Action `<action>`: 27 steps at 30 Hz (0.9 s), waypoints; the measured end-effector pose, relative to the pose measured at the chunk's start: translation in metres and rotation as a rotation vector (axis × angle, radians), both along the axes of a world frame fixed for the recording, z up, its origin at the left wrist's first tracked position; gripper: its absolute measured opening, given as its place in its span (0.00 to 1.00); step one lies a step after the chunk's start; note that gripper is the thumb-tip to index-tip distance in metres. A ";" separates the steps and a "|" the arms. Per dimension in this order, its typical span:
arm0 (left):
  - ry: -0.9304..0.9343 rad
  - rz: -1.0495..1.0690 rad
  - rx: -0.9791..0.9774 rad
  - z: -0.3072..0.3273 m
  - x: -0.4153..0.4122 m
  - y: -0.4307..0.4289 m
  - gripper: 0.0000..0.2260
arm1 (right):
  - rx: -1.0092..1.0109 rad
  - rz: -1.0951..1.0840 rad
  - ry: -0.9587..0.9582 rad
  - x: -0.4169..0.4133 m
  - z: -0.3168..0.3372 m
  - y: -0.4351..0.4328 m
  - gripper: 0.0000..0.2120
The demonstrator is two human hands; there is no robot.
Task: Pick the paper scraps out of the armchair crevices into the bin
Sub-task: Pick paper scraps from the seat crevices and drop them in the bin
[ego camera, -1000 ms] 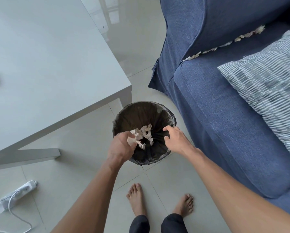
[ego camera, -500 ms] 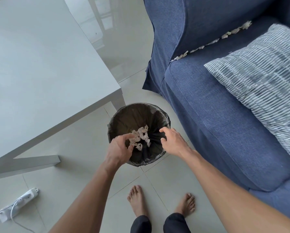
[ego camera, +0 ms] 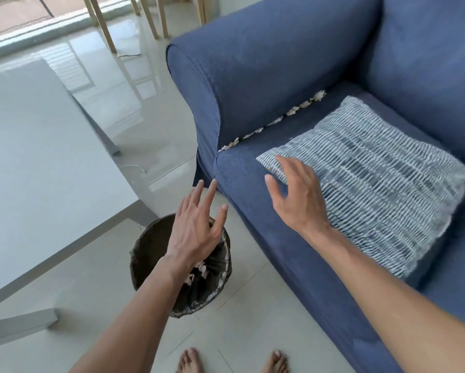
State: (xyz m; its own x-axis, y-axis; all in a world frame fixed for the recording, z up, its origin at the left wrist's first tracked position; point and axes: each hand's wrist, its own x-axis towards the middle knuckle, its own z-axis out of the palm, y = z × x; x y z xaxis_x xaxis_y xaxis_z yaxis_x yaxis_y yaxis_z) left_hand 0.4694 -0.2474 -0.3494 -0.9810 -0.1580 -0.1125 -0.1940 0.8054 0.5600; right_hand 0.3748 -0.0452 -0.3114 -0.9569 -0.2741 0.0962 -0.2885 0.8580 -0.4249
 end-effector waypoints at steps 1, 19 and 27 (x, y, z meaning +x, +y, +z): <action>0.017 -0.029 -0.022 0.006 -0.010 0.010 0.28 | 0.022 -0.004 0.036 -0.010 0.006 0.011 0.25; 0.143 -0.165 -0.075 0.036 -0.245 0.147 0.27 | -0.108 -0.252 0.011 -0.207 0.024 0.168 0.23; -0.040 -0.205 -0.170 0.001 -0.350 0.173 0.22 | -0.107 -0.302 -0.277 -0.338 -0.024 0.150 0.20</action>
State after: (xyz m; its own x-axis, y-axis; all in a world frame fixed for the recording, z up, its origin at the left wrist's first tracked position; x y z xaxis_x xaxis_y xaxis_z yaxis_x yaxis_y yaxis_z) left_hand 0.1190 -0.0748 -0.3485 -0.9898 0.0237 -0.1406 -0.0362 0.9120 0.4085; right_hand 0.0364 0.1043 -0.3355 -0.9863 0.0205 -0.1636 0.1073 0.8331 -0.5426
